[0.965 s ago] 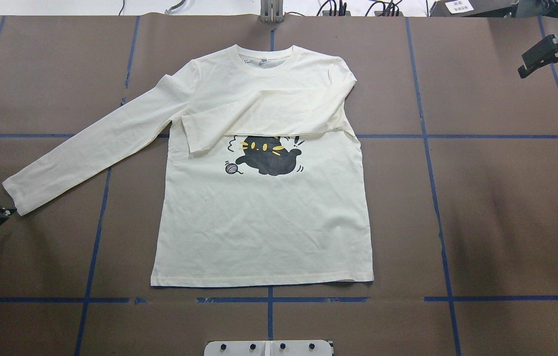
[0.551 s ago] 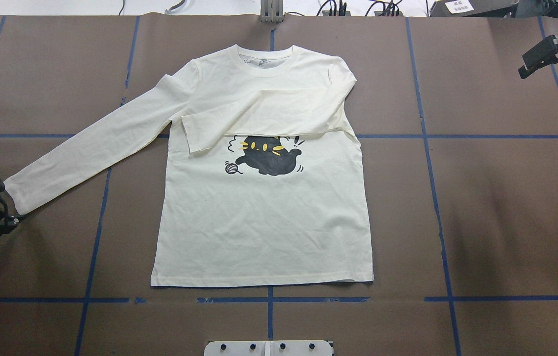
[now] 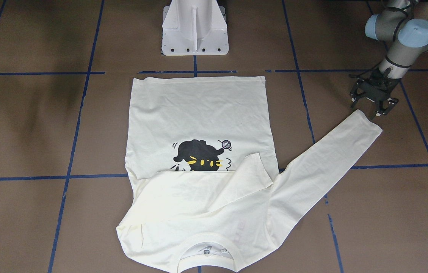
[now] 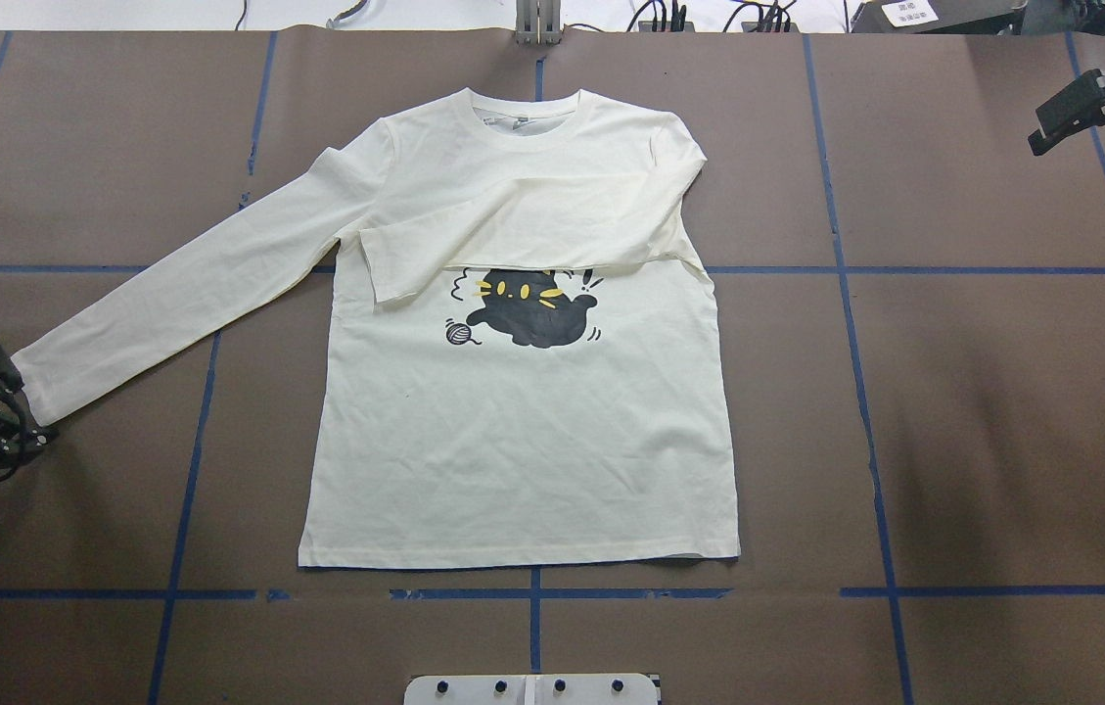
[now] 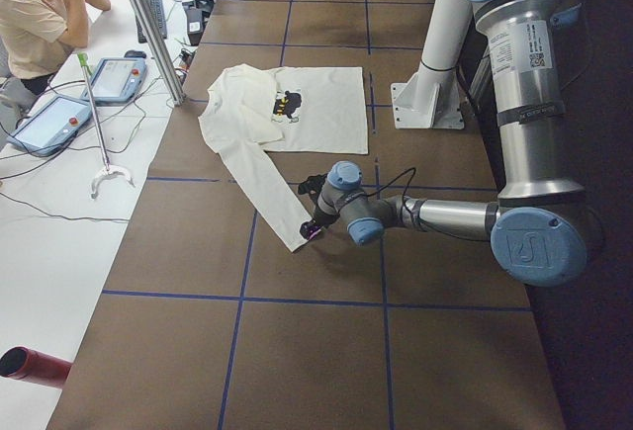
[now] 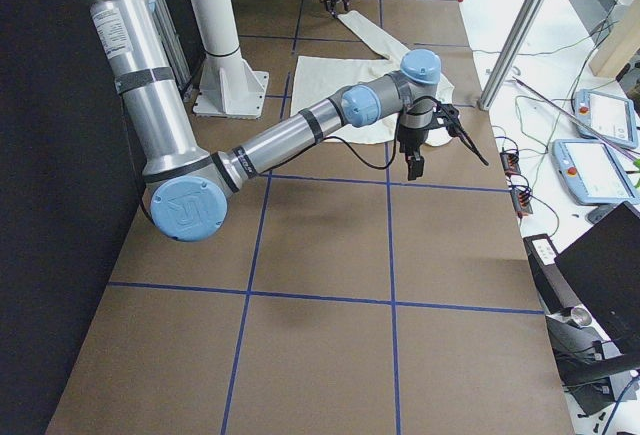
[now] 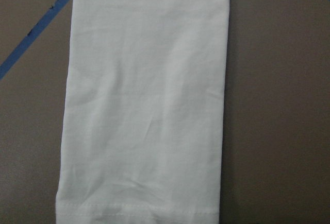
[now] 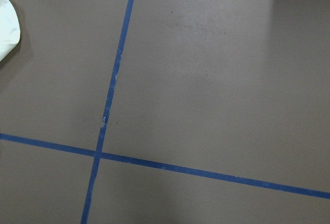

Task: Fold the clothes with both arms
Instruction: 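Grasp the other sleeve cuff with the left gripper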

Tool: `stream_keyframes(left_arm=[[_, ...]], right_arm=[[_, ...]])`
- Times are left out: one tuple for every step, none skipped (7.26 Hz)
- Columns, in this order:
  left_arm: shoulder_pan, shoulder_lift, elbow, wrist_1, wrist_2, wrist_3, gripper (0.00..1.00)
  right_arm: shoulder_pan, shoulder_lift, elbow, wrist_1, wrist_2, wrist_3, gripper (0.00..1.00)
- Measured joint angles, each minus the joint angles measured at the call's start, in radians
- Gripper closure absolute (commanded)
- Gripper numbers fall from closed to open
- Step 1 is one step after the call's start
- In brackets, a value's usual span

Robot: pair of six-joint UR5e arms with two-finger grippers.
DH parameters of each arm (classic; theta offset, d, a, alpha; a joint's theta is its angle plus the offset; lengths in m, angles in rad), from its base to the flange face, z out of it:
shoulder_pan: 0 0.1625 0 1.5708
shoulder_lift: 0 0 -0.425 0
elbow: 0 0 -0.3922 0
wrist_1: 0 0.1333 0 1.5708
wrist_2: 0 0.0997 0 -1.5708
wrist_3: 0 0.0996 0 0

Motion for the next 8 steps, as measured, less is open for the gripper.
stream_keyframes(left_arm=[[0.001,0.000,0.000,0.000,0.001,0.000,0.40],[0.002,-0.001,0.001,0.001,0.001,0.000,0.63],[0.002,-0.001,0.001,0.002,0.001,0.000,0.82],[0.002,-0.002,0.002,0.003,0.001,-0.001,1.00],[0.002,-0.002,0.003,0.003,0.001,-0.001,1.00],[0.002,-0.003,0.002,0.002,0.001,0.000,1.00],[0.002,-0.004,-0.004,-0.001,0.001,0.000,1.00],[0.000,-0.008,-0.021,-0.002,0.001,0.001,1.00]], right_arm=[[0.000,-0.001,0.001,0.000,0.000,0.000,0.00],[0.000,-0.001,0.001,0.000,0.001,0.000,0.00],[0.000,-0.001,0.001,0.000,0.001,0.000,0.00],[0.000,0.000,0.001,0.000,0.001,0.000,0.00],[0.000,0.000,0.001,0.000,0.001,0.000,0.00],[0.000,0.000,0.001,0.000,0.002,0.000,0.00],[0.000,0.000,0.001,0.000,0.002,0.000,0.00],[0.000,0.000,0.001,0.000,0.002,0.000,0.00]])
